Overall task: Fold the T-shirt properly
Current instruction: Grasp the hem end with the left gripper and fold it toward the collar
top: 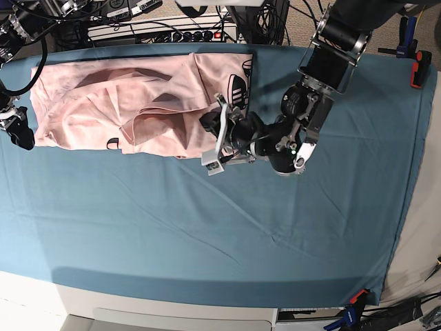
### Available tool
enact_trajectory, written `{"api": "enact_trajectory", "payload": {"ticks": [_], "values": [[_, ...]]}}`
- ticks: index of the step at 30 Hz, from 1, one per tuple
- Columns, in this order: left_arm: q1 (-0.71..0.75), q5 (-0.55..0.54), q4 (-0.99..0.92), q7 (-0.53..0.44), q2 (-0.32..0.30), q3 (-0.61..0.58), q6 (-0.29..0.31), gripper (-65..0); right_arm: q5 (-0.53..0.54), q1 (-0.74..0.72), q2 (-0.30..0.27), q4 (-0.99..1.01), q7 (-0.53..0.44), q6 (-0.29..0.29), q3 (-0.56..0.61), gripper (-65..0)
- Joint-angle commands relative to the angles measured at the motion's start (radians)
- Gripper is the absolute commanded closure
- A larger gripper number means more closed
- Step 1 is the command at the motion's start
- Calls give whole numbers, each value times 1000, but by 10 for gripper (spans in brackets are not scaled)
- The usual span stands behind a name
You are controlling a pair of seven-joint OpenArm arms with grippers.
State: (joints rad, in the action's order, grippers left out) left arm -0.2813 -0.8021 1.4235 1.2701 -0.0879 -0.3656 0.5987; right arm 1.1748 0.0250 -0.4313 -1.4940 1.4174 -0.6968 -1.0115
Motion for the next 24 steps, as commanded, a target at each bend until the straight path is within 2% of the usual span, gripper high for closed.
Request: {"api": "enact_trajectory", "payload": {"ticks": [1, 8, 15, 18, 20, 21, 22, 24], "values": [[-10, -20, 19, -18, 11, 1, 0, 0, 21, -8, -26, -16, -21, -1, -2, -180], [84, -21, 22, -23, 56, 1, 0, 0, 21, -8, -26, -16, -21, -1, -2, -180], [163, -94, 21, -24, 180, 1, 4, 0, 22, -8, -26, -16, -21, -1, -2, -180], [172, -185, 21, -31, 224, 1, 37, 0, 21, -8, -26, -16, -21, -1, -2, -180], [162, -304, 21, -10, 226, 1, 91, 0, 21, -8, -26, -16, -21, -1, -2, -180], [151, -331, 21, 13, 225, 3, 99, 0, 21, -8, -26, -16, -21, -1, -2, -180], [137, -328, 21, 32, 222, 2, 99, 0, 21, -8, -26, -16, -21, -1, -2, -180], [107, -242, 21, 32, 213, 4, 99, 0, 21, -8, -26, -16, -21, -1, -2, -180]]}}
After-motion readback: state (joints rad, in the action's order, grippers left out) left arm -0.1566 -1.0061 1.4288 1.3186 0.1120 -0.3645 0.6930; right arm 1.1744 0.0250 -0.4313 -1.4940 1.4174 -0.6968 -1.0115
